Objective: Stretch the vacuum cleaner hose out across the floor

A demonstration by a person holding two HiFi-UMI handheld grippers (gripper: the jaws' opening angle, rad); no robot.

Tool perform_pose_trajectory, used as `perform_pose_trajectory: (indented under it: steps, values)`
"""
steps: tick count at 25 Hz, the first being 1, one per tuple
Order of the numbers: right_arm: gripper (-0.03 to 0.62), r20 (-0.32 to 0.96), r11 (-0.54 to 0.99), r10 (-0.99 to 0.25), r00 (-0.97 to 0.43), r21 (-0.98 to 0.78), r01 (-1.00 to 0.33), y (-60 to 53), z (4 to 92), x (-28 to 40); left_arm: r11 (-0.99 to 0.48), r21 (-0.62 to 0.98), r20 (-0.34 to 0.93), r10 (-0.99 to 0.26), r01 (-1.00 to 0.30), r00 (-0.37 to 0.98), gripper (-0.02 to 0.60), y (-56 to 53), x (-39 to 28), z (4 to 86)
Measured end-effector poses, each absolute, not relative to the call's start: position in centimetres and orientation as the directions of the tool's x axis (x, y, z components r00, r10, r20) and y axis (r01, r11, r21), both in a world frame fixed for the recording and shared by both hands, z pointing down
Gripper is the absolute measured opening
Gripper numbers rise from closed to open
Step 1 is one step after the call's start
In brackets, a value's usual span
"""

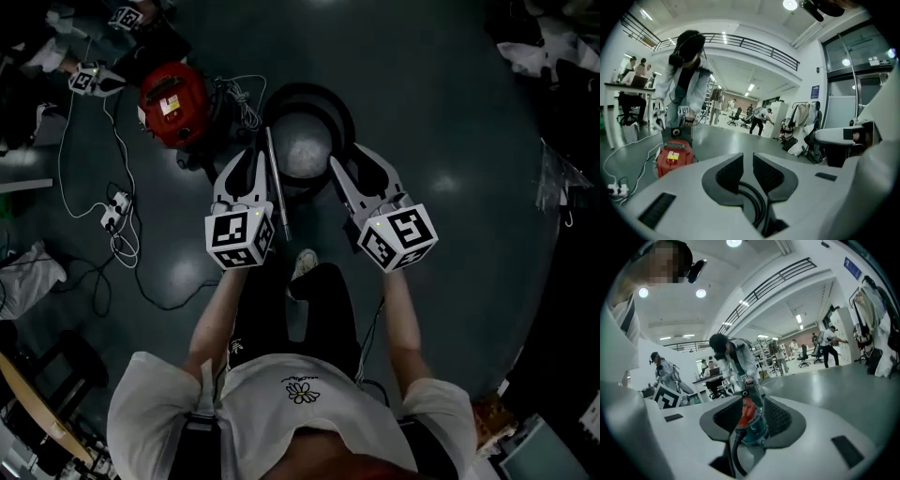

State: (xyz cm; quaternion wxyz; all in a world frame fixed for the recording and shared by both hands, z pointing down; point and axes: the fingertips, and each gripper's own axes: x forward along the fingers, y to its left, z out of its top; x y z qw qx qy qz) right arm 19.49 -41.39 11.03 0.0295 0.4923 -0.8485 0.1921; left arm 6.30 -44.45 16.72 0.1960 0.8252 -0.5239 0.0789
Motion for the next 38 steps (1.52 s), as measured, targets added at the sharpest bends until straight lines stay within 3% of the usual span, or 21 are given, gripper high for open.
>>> perform_pose_trajectory:
  steps: [8,14,23,29,38]
  values:
    - [0.129,0.323,0.566,-0.697,-0.64,-0.301,-0.768,-44.4,45.9,14.2,-0.444,0.213,0.345,-0.799,-0.871,0.492,0.061,-47.1,4.4,47.9]
    - [0.129,0.364,0.64,-0.589,-0.722,-0.335,-0.691,-41.9,62.1,10.8,-0.499,0.258,0.321,-0.764,-0.827,0.56,0.123,-45.4,3.5,62.7]
    - [0.129,0.35,0.557,-0.501,-0.791,-0.569,-0.605,-36.5,72.0,9.7,-0.564,0.135,0.285,-0.766,-0.815,0.577,0.123,-39.8,4.6,68.6]
    - [0.129,0.42,0.504,-0.511,-0.75,-0.56,-0.657,-35.3,74.6,9.4,-0.52,0.274,0.32,-0.744,-0.809,0.586,0.123,-37.0,4.3,71.0]
    - [0.129,0.571,0.458,-0.323,-0.755,-0.603,-0.653,-37.0,79.6,7.4,-0.534,0.298,0.357,-0.706,-0.791,0.611,0.123,-35.8,5.2,73.2]
